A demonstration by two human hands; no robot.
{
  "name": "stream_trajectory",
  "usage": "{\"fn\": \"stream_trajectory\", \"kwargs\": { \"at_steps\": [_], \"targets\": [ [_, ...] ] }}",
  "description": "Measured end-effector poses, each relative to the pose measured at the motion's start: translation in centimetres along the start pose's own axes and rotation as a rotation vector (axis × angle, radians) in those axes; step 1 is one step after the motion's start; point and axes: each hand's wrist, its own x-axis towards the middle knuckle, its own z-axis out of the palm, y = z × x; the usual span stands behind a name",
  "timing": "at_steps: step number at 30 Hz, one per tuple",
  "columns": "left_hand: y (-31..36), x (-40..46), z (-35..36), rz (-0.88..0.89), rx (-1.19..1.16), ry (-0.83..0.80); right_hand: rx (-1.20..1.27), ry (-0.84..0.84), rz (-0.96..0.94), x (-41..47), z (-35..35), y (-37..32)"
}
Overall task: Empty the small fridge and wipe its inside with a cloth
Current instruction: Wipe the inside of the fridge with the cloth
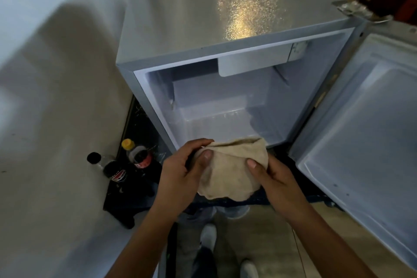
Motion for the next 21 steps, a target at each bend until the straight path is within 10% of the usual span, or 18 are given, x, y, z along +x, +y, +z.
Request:
{"fn": "stream_trajectory", "kwargs": {
  "at_steps": [21],
  "targets": [
    [-4.2,7.1,-1.4,0.163,-0.019,-0.108,0.009,0.113,-0.091,6.2,4.0,1.5]
  ]
}}
